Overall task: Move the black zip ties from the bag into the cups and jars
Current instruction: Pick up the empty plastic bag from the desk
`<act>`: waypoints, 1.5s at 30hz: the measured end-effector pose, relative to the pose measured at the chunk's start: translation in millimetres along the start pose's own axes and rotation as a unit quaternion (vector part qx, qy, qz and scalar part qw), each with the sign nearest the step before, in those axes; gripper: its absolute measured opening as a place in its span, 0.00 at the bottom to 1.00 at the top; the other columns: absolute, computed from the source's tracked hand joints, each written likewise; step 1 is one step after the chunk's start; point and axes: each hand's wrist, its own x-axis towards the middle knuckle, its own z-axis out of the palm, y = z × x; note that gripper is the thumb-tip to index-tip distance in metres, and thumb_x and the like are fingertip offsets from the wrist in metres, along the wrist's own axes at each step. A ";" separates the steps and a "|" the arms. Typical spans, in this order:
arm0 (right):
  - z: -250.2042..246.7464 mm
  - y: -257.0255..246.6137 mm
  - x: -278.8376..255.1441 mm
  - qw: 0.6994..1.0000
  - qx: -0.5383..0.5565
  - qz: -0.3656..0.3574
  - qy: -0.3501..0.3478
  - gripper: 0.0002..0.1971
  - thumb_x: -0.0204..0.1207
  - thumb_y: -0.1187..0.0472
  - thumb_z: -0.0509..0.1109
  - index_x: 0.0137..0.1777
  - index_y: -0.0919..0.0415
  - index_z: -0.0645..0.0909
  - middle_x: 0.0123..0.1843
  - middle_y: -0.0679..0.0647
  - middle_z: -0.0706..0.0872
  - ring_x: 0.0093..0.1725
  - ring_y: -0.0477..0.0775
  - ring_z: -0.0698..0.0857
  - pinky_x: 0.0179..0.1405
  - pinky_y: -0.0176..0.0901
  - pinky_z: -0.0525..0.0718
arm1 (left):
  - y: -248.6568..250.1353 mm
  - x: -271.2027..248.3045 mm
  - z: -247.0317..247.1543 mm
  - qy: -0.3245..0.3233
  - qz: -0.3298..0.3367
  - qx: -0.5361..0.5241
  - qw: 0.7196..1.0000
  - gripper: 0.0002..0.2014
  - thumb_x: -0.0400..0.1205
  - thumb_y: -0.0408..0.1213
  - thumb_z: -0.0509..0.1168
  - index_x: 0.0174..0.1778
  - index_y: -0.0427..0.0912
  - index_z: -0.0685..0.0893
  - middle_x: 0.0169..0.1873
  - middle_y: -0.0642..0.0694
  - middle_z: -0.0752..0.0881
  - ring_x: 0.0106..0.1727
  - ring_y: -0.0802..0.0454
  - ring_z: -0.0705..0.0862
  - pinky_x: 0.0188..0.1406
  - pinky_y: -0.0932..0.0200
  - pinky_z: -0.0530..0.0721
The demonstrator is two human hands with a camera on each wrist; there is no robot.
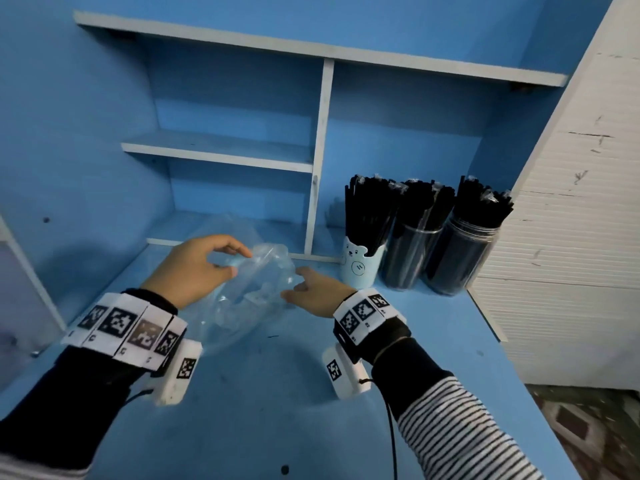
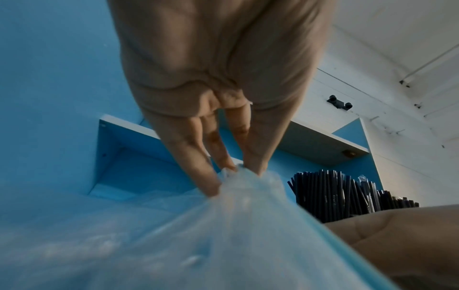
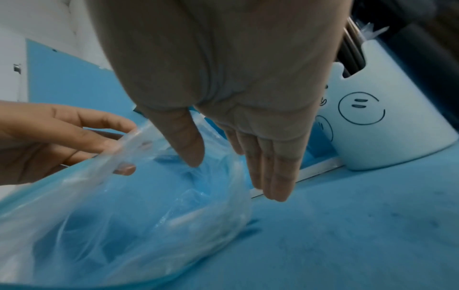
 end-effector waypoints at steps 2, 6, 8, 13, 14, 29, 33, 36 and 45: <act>0.4 -0.3 -1.2 1.000 0.027 -0.005 0.008 0.31 0.85 0.52 0.60 0.83 0.55 0.52 0.76 0.59 0.74 0.73 0.60 0.75 0.66 0.43 0.69 | 3.0 -1.1 2.7 0.034 -0.010 -0.009 0.999 0.14 0.75 0.30 0.73 0.40 0.59 0.89 0.45 0.57 0.88 0.30 0.67 0.81 0.40 0.60 0.81; -3.6 0.0 -9.8 0.996 0.070 -0.039 0.033 0.35 0.86 0.54 0.58 0.85 0.53 0.41 0.82 0.62 0.65 0.80 0.60 0.67 0.77 0.49 0.66 | 13.0 -4.0 7.7 0.075 -0.026 -0.134 0.988 0.11 0.76 0.31 0.73 0.44 0.55 0.90 0.49 0.55 0.89 0.42 0.53 0.88 0.41 0.57 0.90; -7.7 -3.8 -21.2 0.987 0.117 -0.083 0.074 0.36 0.87 0.55 0.58 0.85 0.55 0.38 0.84 0.59 0.60 0.82 0.55 0.64 0.75 0.40 0.62 | 21.6 -6.0 10.8 0.085 -0.025 -0.209 0.974 0.11 0.76 0.30 0.73 0.46 0.54 0.89 0.52 0.51 0.88 0.45 0.53 0.88 0.39 0.59 0.89; -7.8 -19.6 -52.1 0.938 0.232 -0.217 0.141 0.39 0.84 0.52 0.63 0.84 0.40 0.38 0.81 0.41 0.60 0.80 0.46 0.64 0.73 0.41 0.70 | 40.5 -13.1 37.2 0.068 -0.005 -0.270 0.960 0.14 0.75 0.26 0.74 0.48 0.49 0.86 0.58 0.49 0.86 0.51 0.56 0.88 0.35 0.62 0.87; -6.0 -21.5 -57.0 0.935 0.221 -0.244 0.134 0.39 0.83 0.52 0.65 0.83 0.37 0.41 0.80 0.38 0.60 0.80 0.45 0.64 0.74 0.47 0.73 | 44.6 -14.8 43.2 0.063 0.003 -0.290 0.955 0.15 0.75 0.23 0.73 0.48 0.48 0.85 0.59 0.48 0.86 0.50 0.54 0.89 0.36 0.62 0.87; -10.5 0.4 -71.3 0.923 0.096 -0.277 0.249 0.30 0.75 0.67 0.74 0.75 0.44 0.74 0.54 0.53 0.76 0.46 0.42 0.76 0.45 0.28 0.81 | 58.5 -18.3 53.9 -0.031 0.049 -0.318 0.946 0.21 0.72 0.23 0.75 0.54 0.51 0.82 0.60 0.50 0.86 0.54 0.53 0.90 0.56 0.59 0.86; -16.6 -0.3 -79.5 0.931 0.104 -0.265 0.227 0.32 0.74 0.66 0.75 0.74 0.39 0.73 0.63 0.46 0.78 0.58 0.47 0.80 0.57 0.36 0.84 | 49.8 -17.3 43.5 -0.010 0.071 -0.255 0.964 0.22 0.72 0.29 0.77 0.53 0.59 0.83 0.58 0.60 0.85 0.54 0.58 0.88 0.55 0.64 0.84; -25.5 2.7 -85.3 0.931 0.155 -0.259 0.207 0.31 0.75 0.66 0.75 0.74 0.41 0.74 0.71 0.40 0.77 0.67 0.43 0.79 0.66 0.34 0.78 | 35.6 -13.9 30.2 0.050 0.070 -0.194 0.977 0.20 0.74 0.34 0.77 0.52 0.64 0.82 0.60 0.63 0.83 0.61 0.63 0.81 0.58 0.63 0.78; -50.6 11.5 -96.8 0.914 0.210 -0.269 0.219 0.32 0.75 0.70 0.74 0.73 0.40 0.74 0.72 0.39 0.78 0.67 0.50 0.83 0.68 0.51 0.81 | 3.5 -9.6 -5.0 -0.004 -0.046 -0.376 0.925 0.30 0.72 0.29 0.76 0.65 0.65 0.81 0.68 0.49 0.82 0.66 0.51 0.82 0.62 0.50 0.79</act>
